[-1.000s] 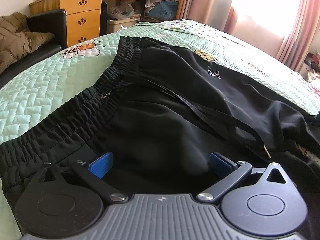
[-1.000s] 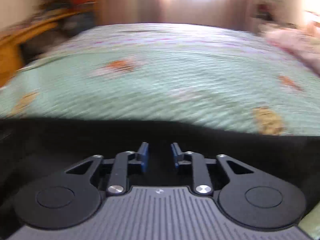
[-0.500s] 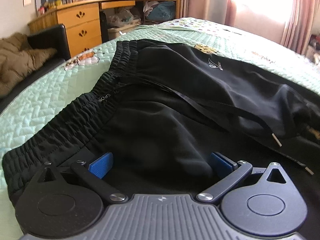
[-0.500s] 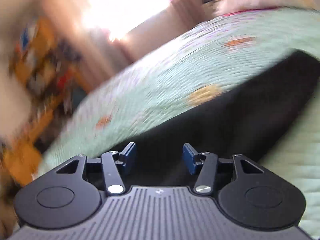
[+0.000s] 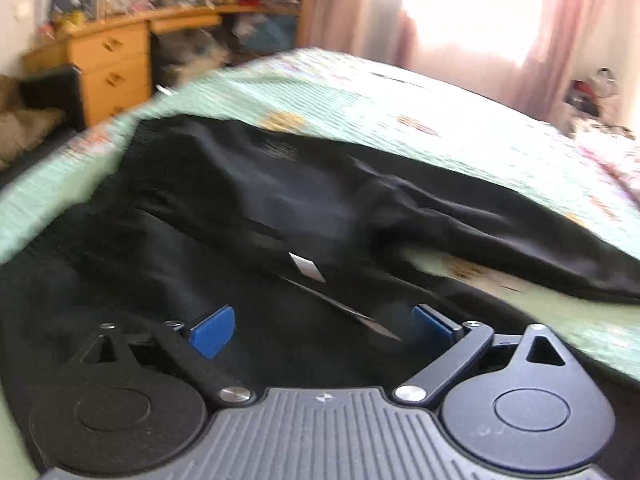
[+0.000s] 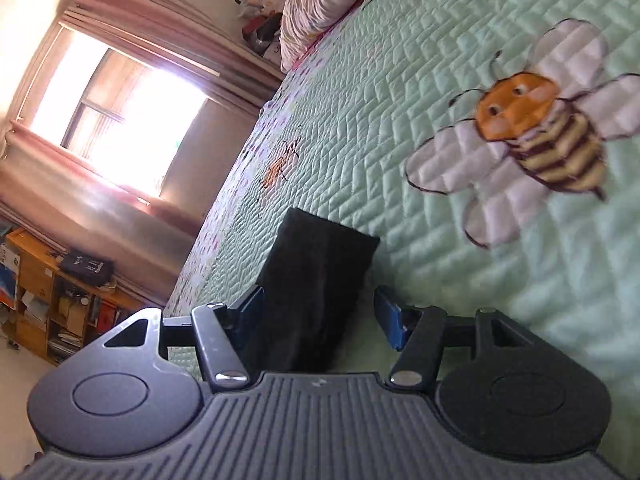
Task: Fold clothes
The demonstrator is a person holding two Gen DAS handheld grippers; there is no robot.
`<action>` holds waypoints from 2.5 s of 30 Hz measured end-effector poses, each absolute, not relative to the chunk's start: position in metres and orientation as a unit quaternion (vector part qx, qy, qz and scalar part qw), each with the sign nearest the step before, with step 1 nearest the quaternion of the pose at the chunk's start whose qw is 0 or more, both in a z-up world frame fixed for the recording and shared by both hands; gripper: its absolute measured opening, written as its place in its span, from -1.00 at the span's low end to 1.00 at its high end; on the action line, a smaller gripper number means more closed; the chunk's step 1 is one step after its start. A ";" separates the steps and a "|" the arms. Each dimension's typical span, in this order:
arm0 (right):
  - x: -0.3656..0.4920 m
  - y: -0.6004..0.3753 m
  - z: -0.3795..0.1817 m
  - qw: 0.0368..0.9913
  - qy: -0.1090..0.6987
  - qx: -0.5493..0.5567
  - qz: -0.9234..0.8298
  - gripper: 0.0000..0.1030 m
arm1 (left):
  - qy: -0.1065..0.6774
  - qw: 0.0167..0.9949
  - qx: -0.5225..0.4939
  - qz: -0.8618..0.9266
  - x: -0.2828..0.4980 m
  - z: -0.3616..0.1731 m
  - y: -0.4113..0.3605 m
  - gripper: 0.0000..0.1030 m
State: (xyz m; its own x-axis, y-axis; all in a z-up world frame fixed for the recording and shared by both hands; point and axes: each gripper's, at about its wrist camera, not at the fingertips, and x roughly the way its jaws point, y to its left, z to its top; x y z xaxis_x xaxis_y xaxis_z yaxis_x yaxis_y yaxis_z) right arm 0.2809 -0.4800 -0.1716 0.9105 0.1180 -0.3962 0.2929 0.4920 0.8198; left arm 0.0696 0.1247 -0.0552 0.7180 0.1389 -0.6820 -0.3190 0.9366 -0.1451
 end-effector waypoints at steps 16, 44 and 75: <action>0.282 -0.461 -0.016 0.897 0.116 0.406 0.128 -0.82 | 0.396 0.899 -0.134 0.132 0.072 -0.077 0.085 0.90; 0.161 -0.482 -0.120 0.858 0.136 0.488 -0.084 -0.01 | 0.370 0.922 -0.015 0.114 0.074 -0.053 0.036 0.78; 0.284 -0.313 -0.183 0.665 0.244 0.542 0.453 0.60 | 0.379 0.889 0.257 -0.011 0.346 -0.081 0.072 -0.08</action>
State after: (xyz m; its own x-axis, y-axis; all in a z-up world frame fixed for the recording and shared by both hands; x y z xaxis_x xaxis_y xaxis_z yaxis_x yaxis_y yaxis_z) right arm 0.2845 -0.3127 -0.1830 0.4702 0.8666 0.1671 -0.3387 0.0024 0.9409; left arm 0.3456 0.0724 -0.0808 0.7130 0.1746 -0.6791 0.2144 0.8678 0.4483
